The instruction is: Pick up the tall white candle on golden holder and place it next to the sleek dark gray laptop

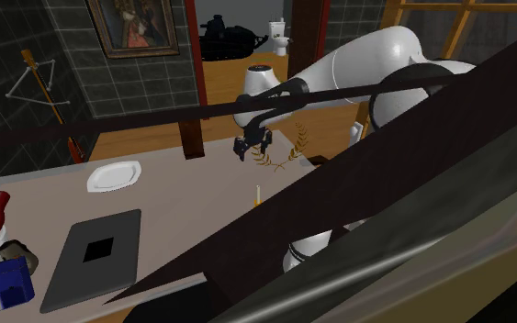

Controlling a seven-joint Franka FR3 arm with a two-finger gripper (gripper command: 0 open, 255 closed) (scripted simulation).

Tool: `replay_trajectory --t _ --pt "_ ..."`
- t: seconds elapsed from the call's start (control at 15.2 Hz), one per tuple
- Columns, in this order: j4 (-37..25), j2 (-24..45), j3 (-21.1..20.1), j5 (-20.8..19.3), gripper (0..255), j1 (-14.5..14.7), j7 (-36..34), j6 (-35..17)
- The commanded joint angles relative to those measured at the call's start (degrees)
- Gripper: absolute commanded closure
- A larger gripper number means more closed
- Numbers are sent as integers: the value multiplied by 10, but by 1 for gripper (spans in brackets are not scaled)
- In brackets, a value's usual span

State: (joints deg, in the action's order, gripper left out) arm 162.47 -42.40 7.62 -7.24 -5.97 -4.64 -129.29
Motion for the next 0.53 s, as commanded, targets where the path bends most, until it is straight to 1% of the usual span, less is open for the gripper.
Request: replay_trajectory --t 0.0,0.26,0.46 --pt "28 23 7 -8 0 -9 -2 -52" --pt "66 96 20 -21 0 -24 -8 -163" --pt "84 172 29 -31 0 -35 -13 -256"
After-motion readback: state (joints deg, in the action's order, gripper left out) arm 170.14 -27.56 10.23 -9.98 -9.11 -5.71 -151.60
